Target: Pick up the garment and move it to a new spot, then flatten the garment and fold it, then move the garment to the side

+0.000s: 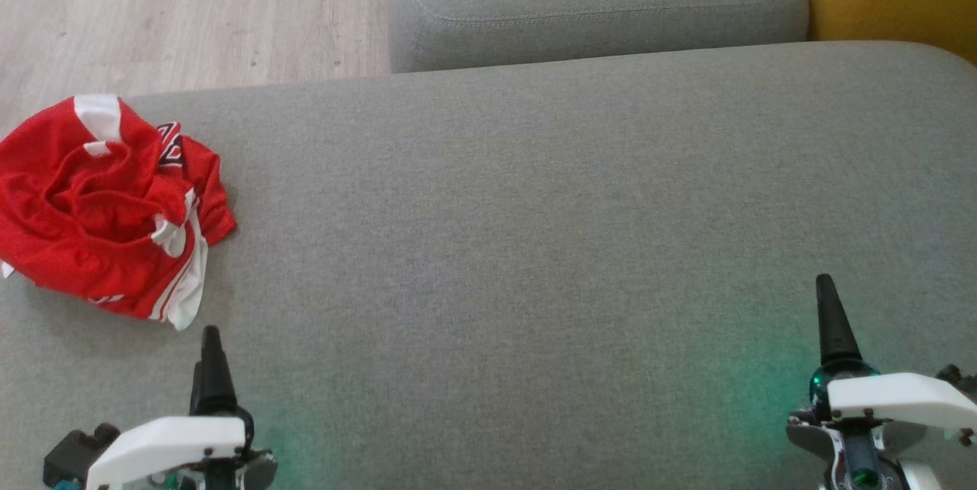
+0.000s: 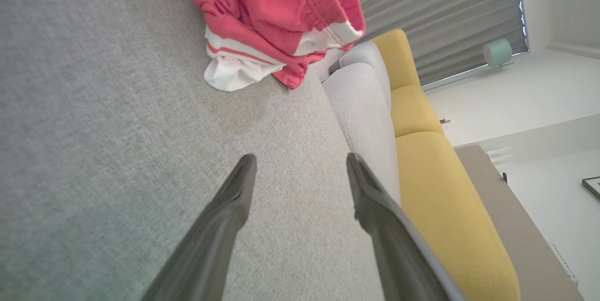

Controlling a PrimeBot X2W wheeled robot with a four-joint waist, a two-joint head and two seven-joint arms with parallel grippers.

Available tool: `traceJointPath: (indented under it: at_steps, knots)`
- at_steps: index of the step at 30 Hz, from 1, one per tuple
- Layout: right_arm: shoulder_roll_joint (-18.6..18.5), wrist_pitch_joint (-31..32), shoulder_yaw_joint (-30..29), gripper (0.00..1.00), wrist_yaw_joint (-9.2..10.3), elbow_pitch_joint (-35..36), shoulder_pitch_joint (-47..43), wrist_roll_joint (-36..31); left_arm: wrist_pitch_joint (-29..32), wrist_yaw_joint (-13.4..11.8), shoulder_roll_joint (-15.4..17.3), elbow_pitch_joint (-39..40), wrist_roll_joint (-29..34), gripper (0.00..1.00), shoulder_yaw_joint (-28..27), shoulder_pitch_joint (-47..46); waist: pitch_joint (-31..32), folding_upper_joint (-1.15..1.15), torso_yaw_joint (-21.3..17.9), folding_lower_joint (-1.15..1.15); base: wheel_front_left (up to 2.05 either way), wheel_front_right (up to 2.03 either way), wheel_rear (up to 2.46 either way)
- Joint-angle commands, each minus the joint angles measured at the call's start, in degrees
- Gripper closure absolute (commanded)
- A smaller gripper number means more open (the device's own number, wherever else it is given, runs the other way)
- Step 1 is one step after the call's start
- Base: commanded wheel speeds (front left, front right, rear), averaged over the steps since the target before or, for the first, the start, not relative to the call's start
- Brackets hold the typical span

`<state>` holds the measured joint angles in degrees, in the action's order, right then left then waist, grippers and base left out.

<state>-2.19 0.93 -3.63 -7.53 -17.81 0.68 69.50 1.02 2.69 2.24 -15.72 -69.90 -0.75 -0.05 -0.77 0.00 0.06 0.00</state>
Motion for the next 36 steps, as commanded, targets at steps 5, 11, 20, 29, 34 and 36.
traceJointPath:
  at_steps: [5,11,20,29,34,36]
  knots:
    - [-0.38,-1.46,1.53,0.0,0.01,2.7,3.68,-5.46,-1.45,-0.92,0.38,2.71,5.1,0.0,0.46,-2.81,-0.08,0.0,-0.01,0.0,0.0,0.0,0.0]
    - [-0.4,-2.47,2.3,0.0,0.02,3.07,3.89,-9.7,-2.47,-1.69,0.4,3.3,9.53,0.0,1.15,-2.8,0.0,0.0,0.01,0.0,0.0,0.0,0.0]
    - [-0.44,-4.0,3.69,0.0,0.02,3.47,4.06,-15.79,-4.0,-2.83,0.43,4.24,16.16,0.0,2.23,-2.68,0.15,0.0,0.03,0.0,0.0,0.0,0.0]
    - [-0.46,-5.35,4.66,0.0,0.02,3.88,4.11,-21.58,-5.36,-4.0,0.45,4.71,21.8,0.0,3.01,-2.44,0.5,0.0,0.09,0.0,0.0,0.0,0.0]
    - [-0.48,-6.19,5.52,0.0,0.02,4.21,4.15,-25.21,-6.21,-4.68,0.47,5.14,25.38,0.0,3.5,-2.3,0.7,0.0,0.14,0.0,0.0,0.0,0.0]
    - [-0.49,-6.53,5.88,0.0,0.02,4.34,4.17,-26.64,-6.55,-4.95,0.47,5.36,26.83,0.0,3.71,-2.24,0.74,0.0,0.16,0.0,0.0,0.0,0.0]
